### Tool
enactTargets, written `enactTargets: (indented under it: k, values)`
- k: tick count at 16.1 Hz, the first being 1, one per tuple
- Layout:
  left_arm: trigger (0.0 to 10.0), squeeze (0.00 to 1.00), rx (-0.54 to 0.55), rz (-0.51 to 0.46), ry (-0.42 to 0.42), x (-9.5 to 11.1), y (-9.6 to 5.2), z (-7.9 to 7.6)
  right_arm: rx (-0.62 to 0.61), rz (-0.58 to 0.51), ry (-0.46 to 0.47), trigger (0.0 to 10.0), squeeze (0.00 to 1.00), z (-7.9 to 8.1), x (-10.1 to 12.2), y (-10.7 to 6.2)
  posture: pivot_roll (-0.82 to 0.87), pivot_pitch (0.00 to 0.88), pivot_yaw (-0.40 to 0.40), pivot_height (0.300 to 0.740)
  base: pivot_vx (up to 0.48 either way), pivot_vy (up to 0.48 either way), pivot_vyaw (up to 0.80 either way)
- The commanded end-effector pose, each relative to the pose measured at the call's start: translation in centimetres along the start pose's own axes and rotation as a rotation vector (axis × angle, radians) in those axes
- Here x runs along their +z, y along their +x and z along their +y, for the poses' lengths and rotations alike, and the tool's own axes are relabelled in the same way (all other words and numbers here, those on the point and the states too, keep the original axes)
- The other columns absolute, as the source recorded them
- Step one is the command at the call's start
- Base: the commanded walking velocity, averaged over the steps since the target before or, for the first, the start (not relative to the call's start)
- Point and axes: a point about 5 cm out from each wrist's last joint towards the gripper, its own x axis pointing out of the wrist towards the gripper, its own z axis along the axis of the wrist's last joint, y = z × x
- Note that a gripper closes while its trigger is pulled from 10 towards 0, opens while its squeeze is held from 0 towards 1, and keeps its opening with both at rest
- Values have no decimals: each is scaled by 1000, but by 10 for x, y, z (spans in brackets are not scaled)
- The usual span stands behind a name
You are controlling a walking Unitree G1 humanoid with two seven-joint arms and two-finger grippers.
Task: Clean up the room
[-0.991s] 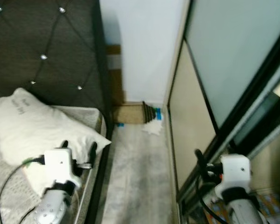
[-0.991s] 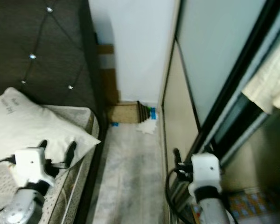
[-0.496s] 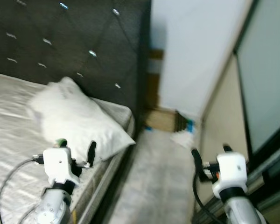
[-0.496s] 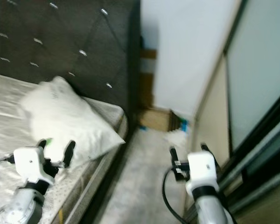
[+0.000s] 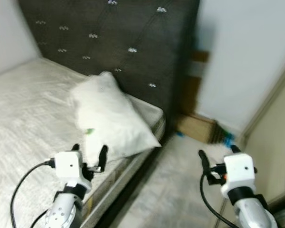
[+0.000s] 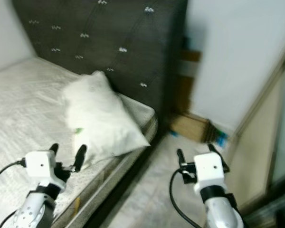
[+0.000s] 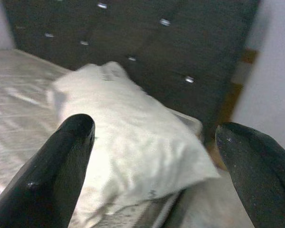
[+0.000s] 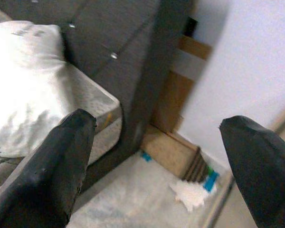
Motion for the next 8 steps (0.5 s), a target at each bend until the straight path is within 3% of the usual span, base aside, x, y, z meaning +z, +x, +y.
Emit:
enactTargets:
  k: [1,8]
  values:
    - [10000,0,26,6,15,1,-2,7,18,-14,16,10000,0,6,3,4,-24,47,-38,740,0,0,800]
    - [10000,0,25,-1,31,2,2,8,42,-37,30,10000,0,14,5,13,-10,45,-30,740,0,0,800]
